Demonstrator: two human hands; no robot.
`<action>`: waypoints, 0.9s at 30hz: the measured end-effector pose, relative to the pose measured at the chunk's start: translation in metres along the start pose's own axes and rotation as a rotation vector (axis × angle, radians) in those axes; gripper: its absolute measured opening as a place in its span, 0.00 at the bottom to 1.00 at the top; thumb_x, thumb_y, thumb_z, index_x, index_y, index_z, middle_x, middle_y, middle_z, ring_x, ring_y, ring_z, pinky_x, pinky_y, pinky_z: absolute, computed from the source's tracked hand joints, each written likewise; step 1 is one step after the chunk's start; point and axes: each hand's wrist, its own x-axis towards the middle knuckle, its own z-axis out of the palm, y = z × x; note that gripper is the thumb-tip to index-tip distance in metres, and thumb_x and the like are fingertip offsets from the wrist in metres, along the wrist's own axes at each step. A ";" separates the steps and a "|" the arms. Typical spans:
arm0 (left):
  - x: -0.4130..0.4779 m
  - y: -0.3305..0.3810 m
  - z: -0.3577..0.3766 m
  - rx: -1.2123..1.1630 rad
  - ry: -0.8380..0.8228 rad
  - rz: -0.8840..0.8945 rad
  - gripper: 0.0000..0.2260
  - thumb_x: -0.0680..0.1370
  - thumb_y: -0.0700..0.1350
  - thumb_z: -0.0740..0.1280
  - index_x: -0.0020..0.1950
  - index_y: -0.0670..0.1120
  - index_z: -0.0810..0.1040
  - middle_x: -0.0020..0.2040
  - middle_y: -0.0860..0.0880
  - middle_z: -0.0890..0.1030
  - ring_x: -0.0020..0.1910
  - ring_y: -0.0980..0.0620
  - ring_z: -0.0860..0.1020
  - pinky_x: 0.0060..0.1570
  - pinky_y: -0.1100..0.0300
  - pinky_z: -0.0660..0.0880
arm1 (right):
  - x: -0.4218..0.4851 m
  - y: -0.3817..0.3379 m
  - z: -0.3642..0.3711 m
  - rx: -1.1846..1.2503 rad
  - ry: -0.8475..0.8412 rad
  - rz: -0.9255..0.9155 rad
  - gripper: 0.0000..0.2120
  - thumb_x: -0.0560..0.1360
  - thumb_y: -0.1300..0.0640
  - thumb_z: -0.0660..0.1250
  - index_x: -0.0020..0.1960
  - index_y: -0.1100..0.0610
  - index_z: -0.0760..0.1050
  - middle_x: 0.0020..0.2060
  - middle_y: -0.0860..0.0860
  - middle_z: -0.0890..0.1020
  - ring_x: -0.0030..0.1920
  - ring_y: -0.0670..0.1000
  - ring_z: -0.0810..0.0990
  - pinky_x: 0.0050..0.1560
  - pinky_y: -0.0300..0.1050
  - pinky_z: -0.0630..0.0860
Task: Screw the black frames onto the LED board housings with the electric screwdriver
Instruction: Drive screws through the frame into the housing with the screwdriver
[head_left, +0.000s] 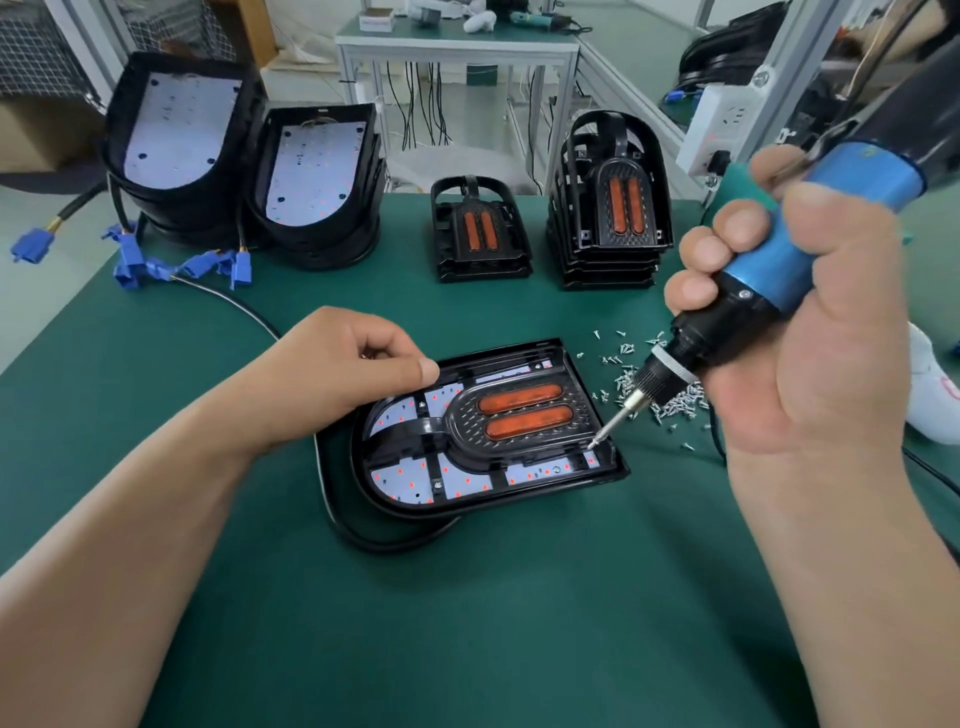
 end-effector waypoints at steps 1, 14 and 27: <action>0.000 0.000 0.000 0.004 0.000 -0.001 0.17 0.67 0.63 0.75 0.41 0.50 0.87 0.35 0.53 0.84 0.33 0.59 0.76 0.36 0.69 0.72 | -0.001 0.001 0.001 -0.018 -0.009 -0.001 0.08 0.82 0.59 0.57 0.60 0.56 0.71 0.39 0.49 0.74 0.40 0.50 0.73 0.39 0.42 0.72; -0.001 0.000 0.001 -0.005 -0.003 -0.020 0.17 0.67 0.64 0.75 0.42 0.50 0.87 0.39 0.46 0.86 0.35 0.56 0.77 0.43 0.58 0.75 | -0.005 0.009 0.010 -0.090 -0.033 0.014 0.10 0.78 0.61 0.60 0.58 0.57 0.73 0.37 0.51 0.74 0.39 0.52 0.73 0.36 0.44 0.73; 0.001 -0.004 0.000 0.025 -0.004 0.013 0.17 0.68 0.64 0.75 0.41 0.50 0.87 0.34 0.52 0.82 0.32 0.58 0.75 0.35 0.68 0.72 | -0.006 0.009 0.012 -0.115 -0.024 -0.025 0.11 0.77 0.62 0.60 0.58 0.57 0.73 0.36 0.51 0.74 0.39 0.52 0.73 0.36 0.45 0.72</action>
